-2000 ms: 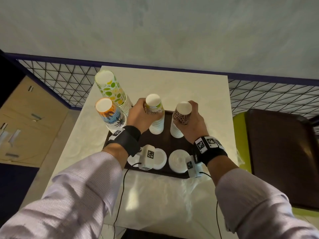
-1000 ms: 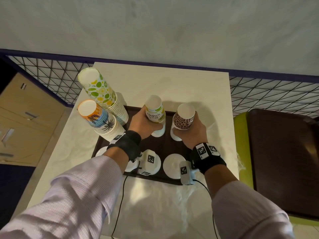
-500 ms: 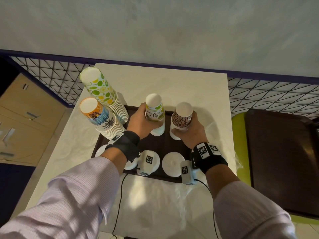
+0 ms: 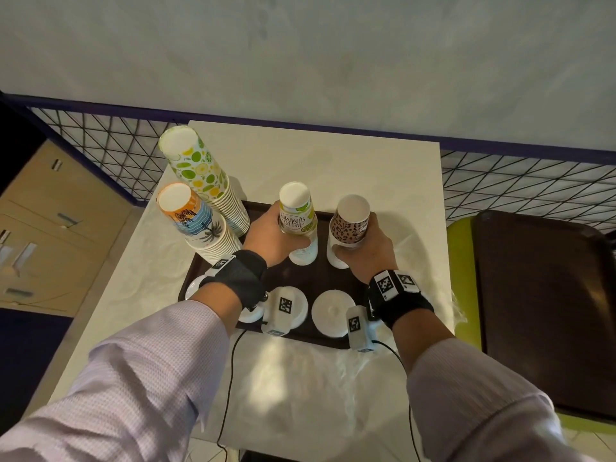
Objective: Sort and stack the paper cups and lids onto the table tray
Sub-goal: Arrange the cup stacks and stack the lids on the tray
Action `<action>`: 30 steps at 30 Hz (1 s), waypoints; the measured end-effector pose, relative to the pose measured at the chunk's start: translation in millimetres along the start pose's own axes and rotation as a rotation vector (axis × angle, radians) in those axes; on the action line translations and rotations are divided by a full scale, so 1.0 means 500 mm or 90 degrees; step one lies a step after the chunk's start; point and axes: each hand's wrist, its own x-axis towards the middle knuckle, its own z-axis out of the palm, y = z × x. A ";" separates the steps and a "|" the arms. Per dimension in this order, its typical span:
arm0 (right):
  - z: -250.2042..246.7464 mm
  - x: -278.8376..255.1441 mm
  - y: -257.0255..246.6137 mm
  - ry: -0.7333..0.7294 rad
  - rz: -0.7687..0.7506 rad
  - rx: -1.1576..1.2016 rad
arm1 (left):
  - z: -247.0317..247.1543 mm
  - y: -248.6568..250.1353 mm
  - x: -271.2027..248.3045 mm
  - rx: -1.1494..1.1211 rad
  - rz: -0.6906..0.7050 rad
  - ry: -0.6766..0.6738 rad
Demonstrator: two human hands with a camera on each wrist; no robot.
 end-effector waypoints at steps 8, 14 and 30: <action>0.007 -0.001 0.001 0.012 0.007 0.002 | 0.003 0.004 -0.004 0.007 0.001 0.007; 0.015 -0.005 0.004 0.013 0.015 0.000 | 0.001 0.004 -0.011 0.000 -0.001 0.011; -0.043 -0.148 -0.055 0.223 -0.220 -0.027 | -0.133 0.087 -0.234 0.026 0.123 0.212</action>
